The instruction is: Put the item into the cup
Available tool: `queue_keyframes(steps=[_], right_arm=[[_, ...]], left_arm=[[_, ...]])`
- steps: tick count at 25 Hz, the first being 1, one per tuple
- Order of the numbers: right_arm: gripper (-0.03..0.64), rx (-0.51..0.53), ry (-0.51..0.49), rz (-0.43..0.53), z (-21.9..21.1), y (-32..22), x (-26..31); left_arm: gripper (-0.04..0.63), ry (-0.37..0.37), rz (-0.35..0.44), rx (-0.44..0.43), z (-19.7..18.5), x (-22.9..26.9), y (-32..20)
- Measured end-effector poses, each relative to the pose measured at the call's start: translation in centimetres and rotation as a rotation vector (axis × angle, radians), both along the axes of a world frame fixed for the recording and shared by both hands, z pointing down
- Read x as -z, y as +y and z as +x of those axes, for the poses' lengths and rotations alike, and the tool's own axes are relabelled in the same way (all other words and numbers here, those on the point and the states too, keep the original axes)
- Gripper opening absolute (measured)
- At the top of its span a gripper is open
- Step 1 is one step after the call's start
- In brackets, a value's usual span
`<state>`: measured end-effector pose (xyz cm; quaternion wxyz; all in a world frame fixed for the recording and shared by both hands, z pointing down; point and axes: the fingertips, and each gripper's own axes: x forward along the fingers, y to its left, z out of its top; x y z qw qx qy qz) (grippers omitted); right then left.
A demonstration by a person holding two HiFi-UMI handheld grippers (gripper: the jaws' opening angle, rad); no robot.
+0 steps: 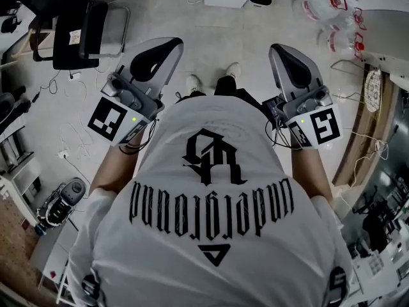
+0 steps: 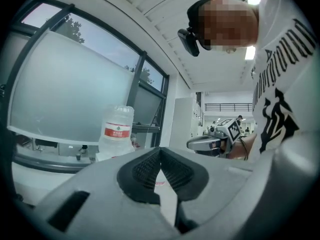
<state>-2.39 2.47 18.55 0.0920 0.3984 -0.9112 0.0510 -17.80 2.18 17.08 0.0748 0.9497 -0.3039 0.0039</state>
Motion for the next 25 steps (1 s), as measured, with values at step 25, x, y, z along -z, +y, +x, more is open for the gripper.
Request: queue_keyframes(steps=[25], right_arm=[[0.014, 0.053, 0.004, 0.042, 7.2, 12.3, 0.2]], left_arm=[[0.014, 0.003, 0.034, 0.01, 8.6, 0.5, 11.5]])
